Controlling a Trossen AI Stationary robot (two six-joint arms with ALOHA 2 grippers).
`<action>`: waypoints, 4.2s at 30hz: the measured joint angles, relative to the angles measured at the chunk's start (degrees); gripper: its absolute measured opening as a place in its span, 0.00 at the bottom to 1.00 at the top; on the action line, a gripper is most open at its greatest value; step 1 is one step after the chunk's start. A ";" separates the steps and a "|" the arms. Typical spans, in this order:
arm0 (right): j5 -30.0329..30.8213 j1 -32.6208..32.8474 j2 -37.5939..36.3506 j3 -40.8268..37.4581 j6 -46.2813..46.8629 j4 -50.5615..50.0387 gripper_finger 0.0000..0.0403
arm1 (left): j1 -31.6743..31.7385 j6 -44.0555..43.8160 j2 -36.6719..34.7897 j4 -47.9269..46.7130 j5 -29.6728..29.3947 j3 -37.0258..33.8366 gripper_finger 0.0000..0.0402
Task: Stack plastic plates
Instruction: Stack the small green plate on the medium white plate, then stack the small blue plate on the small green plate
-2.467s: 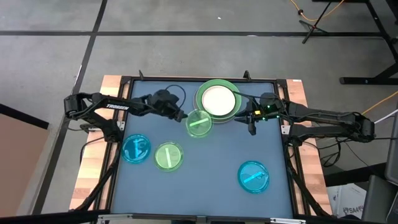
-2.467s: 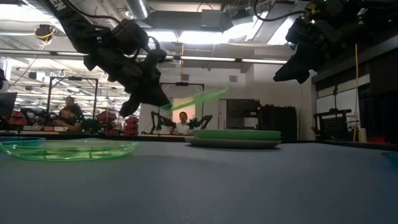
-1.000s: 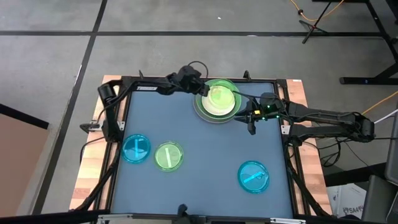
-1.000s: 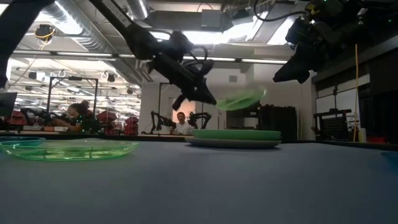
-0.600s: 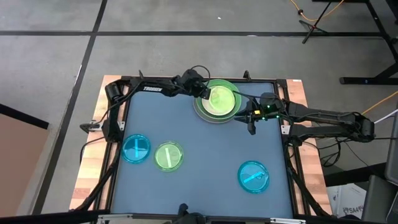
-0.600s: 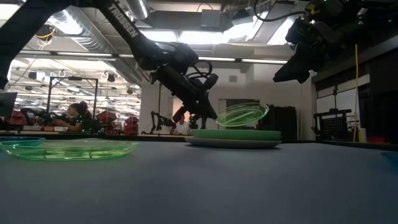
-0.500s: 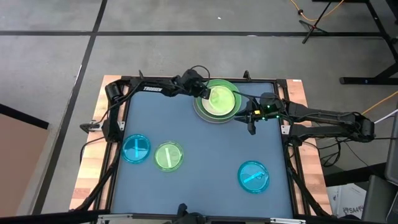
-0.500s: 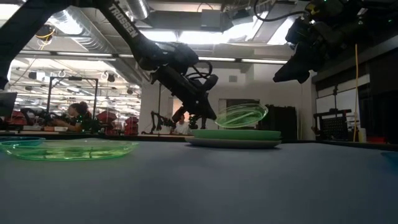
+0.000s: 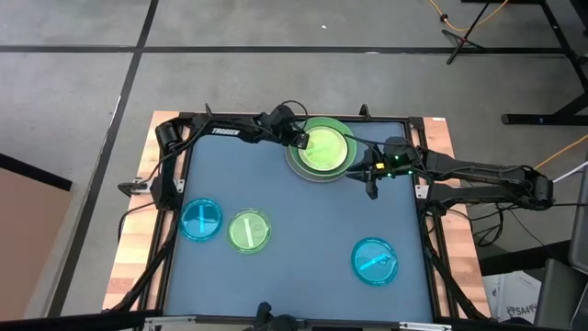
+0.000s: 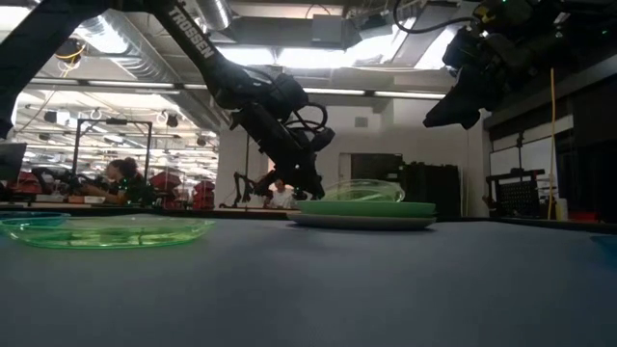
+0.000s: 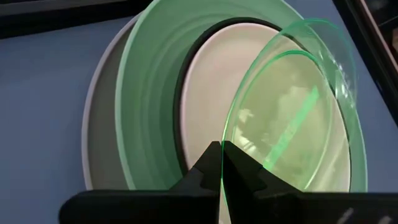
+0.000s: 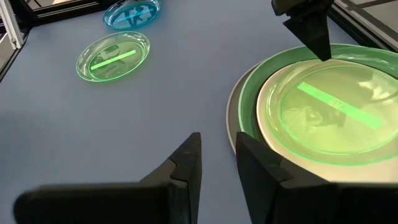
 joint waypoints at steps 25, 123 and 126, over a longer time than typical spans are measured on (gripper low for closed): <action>0.00 0.01 0.00 0.00 0.01 -0.01 0.22 | -0.66 0.48 0.00 0.01 -2.58 0.00 0.00; 1.19 34.16 9.92 0.00 23.74 -17.29 0.22 | -38.60 25.33 -19.04 -13.65 -9.01 -5.64 0.24; 1.14 34.14 12.11 0.00 22.38 -15.05 0.22 | -38.60 25.34 -19.04 -13.65 -9.01 -5.64 0.24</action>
